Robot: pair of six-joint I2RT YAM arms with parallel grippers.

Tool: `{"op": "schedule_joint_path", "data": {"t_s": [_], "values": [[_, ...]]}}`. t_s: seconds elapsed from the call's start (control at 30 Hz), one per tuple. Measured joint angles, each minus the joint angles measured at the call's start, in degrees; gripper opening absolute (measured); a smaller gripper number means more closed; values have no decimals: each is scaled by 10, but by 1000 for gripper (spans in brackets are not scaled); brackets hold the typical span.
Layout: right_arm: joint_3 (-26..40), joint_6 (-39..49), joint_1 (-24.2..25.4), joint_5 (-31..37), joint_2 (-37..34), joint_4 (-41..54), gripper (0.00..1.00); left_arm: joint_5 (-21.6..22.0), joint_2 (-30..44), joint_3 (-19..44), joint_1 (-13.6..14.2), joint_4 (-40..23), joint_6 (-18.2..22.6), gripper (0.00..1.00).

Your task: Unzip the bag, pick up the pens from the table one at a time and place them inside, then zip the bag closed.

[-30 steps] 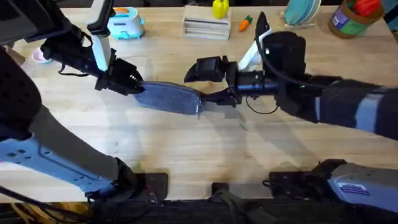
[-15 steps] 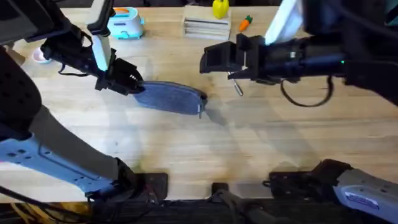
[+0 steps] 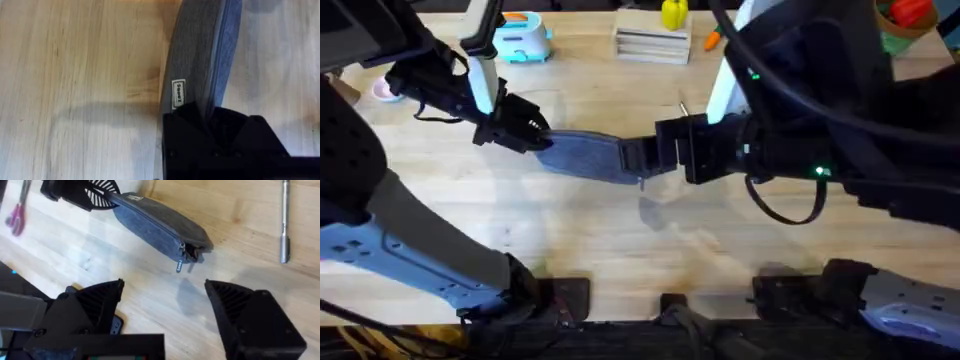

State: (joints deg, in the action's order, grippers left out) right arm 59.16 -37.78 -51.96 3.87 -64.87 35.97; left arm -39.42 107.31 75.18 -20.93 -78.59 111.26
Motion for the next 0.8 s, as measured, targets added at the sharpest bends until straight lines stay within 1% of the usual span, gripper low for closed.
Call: {"op": "schedule_joint_path", "data": {"t_s": [0.17,0.37,0.6,0.8], "values": [[0,-10,0,12,-2,-9,998,0,0,0,0,0,0,43],[0,-59,-6,48,-10,-4,997,0,0,0,0,0,0,43],[0,-76,-26,41,-72,-23,998,0,0,0,0,0,0,43],[0,-79,-28,38,-122,-44,990,0,0,0,0,0,0,43]]}}
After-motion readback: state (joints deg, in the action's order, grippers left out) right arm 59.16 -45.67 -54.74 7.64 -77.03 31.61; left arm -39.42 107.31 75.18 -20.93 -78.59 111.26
